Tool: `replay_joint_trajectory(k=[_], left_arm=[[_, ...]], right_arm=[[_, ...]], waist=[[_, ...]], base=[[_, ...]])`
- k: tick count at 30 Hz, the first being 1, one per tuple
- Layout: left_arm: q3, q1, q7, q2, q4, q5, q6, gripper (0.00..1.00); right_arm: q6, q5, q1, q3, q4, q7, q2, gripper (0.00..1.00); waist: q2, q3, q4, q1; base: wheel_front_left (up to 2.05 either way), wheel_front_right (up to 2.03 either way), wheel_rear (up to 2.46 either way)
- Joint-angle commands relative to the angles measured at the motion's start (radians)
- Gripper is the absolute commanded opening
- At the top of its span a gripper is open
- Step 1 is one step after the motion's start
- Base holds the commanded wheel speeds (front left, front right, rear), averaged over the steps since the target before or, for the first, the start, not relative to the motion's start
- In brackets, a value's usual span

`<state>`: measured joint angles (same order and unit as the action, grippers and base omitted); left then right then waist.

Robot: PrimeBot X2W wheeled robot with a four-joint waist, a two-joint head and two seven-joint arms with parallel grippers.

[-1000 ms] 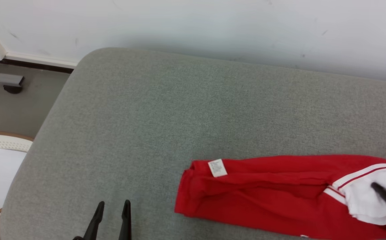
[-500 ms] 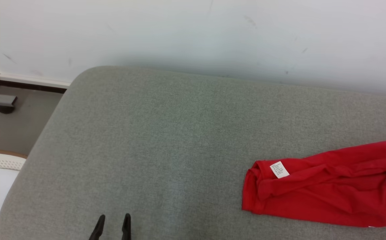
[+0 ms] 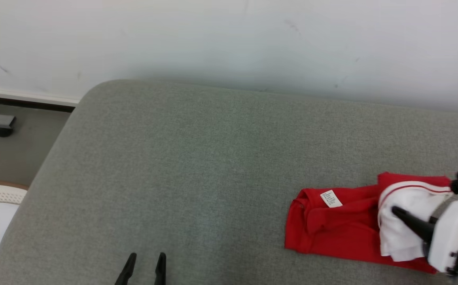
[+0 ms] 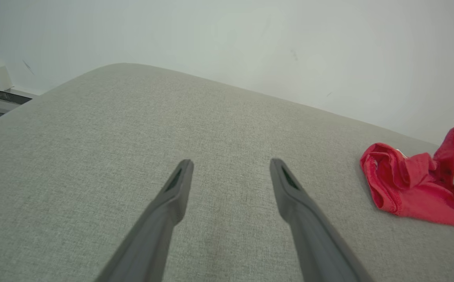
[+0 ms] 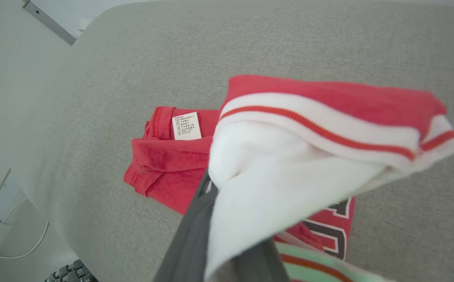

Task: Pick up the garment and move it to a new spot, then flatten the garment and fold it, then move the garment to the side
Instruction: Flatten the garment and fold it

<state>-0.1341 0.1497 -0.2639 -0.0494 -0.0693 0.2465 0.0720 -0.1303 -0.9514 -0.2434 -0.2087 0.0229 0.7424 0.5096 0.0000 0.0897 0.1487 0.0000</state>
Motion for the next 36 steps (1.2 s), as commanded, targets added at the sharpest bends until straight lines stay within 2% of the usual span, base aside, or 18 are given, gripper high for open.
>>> replay_joint_trajectory(k=[1, 6, 9, 13, 14, 16, 18, 20, 22, 23, 24, 30, 36], left_arm=[[0.0, -0.01, 0.0, -0.003, -0.004, -0.009, 0.004, 1.0], [-0.021, -0.025, 0.0, -0.003, -0.009, 0.0, 0.005, 1.0], [-0.03, -0.024, 0.0, -0.003, -0.011, 0.011, 0.002, 1.0], [-0.039, -0.01, 0.0, -0.003, -0.017, 0.021, -0.003, 1.0], [-0.041, -0.006, 0.0, -0.003, -0.018, 0.023, -0.006, 1.0], [-0.045, -0.002, 0.0, -0.003, -0.018, 0.028, -0.009, 1.0], [-0.051, -0.002, 0.0, -0.003, -0.019, 0.03, -0.011, 1.0], [-0.054, -0.001, 0.0, -0.003, -0.022, 0.036, -0.013, 1.0], [-0.056, -0.003, 0.0, -0.003, -0.022, 0.041, -0.017, 1.0], [-0.057, -0.004, 0.0, -0.003, -0.023, 0.042, -0.017, 1.0], [-0.058, -0.004, 0.0, -0.003, -0.023, 0.044, -0.019, 1.0], [-0.048, 0.005, 0.0, -0.003, -0.019, 0.035, -0.023, 1.0], [-0.038, 0.011, 0.0, -0.003, -0.019, 0.023, -0.018, 1.0]], right_arm=[[0.0, 0.02, -0.019, -0.004, 0.012, 0.001, -0.024, 0.0], [0.0, 0.109, -0.06, -0.033, 0.092, 0.004, -0.174, 0.0], [0.0, 0.142, -0.07, -0.039, 0.123, 0.007, -0.23, 0.0], [0.0, 0.182, -0.078, -0.029, 0.152, 0.008, -0.274, 0.0], [0.0, 0.189, -0.078, -0.028, 0.155, 0.01, -0.281, 0.07], [0.0, 0.201, -0.081, -0.025, 0.16, 0.011, -0.288, 0.44], [0.0, 0.215, -0.087, -0.019, 0.163, -0.005, -0.3, 0.49], [0.0, 0.229, -0.085, -0.019, 0.17, -0.01, -0.312, 0.44], [0.0, 0.243, -0.09, -0.012, 0.178, -0.021, -0.325, 0.46], [0.0, 0.248, -0.092, -0.014, 0.18, -0.022, -0.334, 0.67], [0.0, 0.255, -0.093, -0.016, 0.182, -0.024, -0.342, 1.0], [0.0, 0.232, -0.106, -0.001, 0.174, -0.091, -0.404, 1.0], [0.0, 0.19, -0.095, -0.029, 0.14, -0.126, -0.434, 1.0]], waist=[[0.0, 0.005, 0.002, 0.0], [0.0, 0.01, 0.017, 0.0], [0.0, 0.009, 0.025, 0.0], [0.0, 0.003, 0.033, 0.0], [0.0, 0.002, 0.034, 0.0], [0.0, 0.001, 0.036, 0.0], [0.0, 0.0, 0.038, 0.0], [0.0, -0.001, 0.039, 0.0], [0.0, -0.002, 0.039, 0.0], [0.0, -0.003, 0.039, 0.0], [0.0, -0.004, 0.038, 0.0], [0.0, -0.009, 0.022, 0.0], [0.0, -0.017, -0.009, 0.0]], base=[[0.0, 0.0, 0.0], [0.0, 0.0, 0.0], [0.0, 0.0, 0.0], [0.0, 0.0, 0.0], [0.0, 0.0, 0.0], [0.0, 0.0, 0.0], [0.0, 0.0, 0.0], [0.0, 0.0, 0.0], [0.0, 0.0, 0.0], [0.0, 0.0, 0.0], [0.0, 0.0, 0.0], [0.0, 0.0, 0.0], [0.0, 0.0, 0.0]])
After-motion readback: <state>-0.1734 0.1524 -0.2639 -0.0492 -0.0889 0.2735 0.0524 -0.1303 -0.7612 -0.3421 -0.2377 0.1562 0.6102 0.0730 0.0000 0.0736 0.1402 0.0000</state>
